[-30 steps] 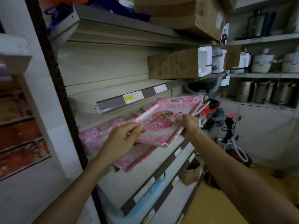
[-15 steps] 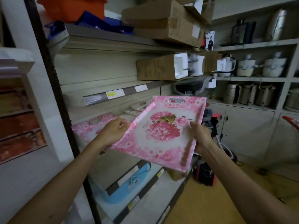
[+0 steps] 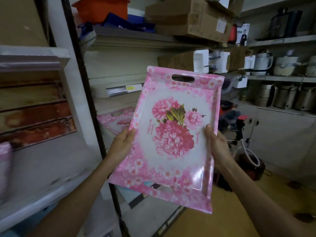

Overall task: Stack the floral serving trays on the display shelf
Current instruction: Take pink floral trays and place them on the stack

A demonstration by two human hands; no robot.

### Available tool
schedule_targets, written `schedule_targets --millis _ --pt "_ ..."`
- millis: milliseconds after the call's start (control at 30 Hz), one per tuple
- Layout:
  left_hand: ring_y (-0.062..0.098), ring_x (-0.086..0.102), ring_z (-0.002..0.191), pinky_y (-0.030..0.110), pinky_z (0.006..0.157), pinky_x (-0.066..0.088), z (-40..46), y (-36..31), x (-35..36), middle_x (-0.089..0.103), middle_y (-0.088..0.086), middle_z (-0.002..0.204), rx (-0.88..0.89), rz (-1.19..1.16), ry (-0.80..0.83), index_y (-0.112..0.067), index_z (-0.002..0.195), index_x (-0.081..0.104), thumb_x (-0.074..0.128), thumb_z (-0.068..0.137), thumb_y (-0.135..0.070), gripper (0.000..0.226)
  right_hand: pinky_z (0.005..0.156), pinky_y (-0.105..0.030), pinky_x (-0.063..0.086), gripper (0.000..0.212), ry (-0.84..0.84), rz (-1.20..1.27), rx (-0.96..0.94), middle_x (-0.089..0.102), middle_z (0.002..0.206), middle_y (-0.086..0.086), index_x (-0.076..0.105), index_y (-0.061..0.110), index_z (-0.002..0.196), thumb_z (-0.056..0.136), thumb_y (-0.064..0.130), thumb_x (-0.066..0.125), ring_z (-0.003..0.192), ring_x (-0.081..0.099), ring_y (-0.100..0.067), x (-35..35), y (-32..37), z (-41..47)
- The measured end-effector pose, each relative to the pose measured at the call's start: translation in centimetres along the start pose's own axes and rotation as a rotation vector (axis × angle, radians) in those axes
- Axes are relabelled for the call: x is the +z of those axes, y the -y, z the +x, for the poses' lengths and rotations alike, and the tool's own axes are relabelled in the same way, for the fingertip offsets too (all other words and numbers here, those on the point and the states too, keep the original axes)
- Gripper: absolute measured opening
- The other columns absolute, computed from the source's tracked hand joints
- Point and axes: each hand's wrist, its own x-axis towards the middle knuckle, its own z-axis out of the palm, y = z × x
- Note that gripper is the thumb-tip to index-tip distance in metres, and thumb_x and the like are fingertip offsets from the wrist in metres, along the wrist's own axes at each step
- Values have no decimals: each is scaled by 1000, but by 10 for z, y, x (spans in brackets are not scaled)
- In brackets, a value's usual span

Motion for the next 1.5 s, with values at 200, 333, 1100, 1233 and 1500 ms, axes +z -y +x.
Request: schedule_targets --millis 200,333,1100,1233,1500 --pt "13 71 94 34 86 57 -43 15 -44 72 -4 107 -25 -57 -154 -23 120 61 41 100 -45 36 38 -9 43 23 129 -17 -7 59 73 3 58 18 88 101 34 47 43 60 8 43 -15 -16" --pt "11 72 87 30 77 58 -67 23 -78 73 -4 101 -49 -32 -251 -23 111 63 42 100 -44 32 46 -13 51 23 233 1 -1 68 88 -2 61 20 99 99 39 48 59 68 4 74 -33 -18" --pt "6 72 84 20 69 58 -192 112 -343 73 -7 98 -138 189 -586 -26 116 58 51 97 -40 25 75 -30 59 37 601 55 224 74 109 -4 65 14 120 97 40 54 94 71 -19 369 -110 -110" --pt "-4 61 66 13 59 49 -191 129 -400 67 -6 80 -149 176 -652 -10 102 58 53 98 -27 18 68 -26 58 28 669 34 203 74 101 2 66 20 117 98 37 53 86 71 -15 433 -106 -125" --pt "16 52 55 26 45 43 -185 164 -498 56 8 72 -291 50 -773 4 103 54 53 98 -29 33 64 -16 52 21 777 -62 119 68 106 7 60 20 117 97 21 59 88 65 -3 530 -115 -153"
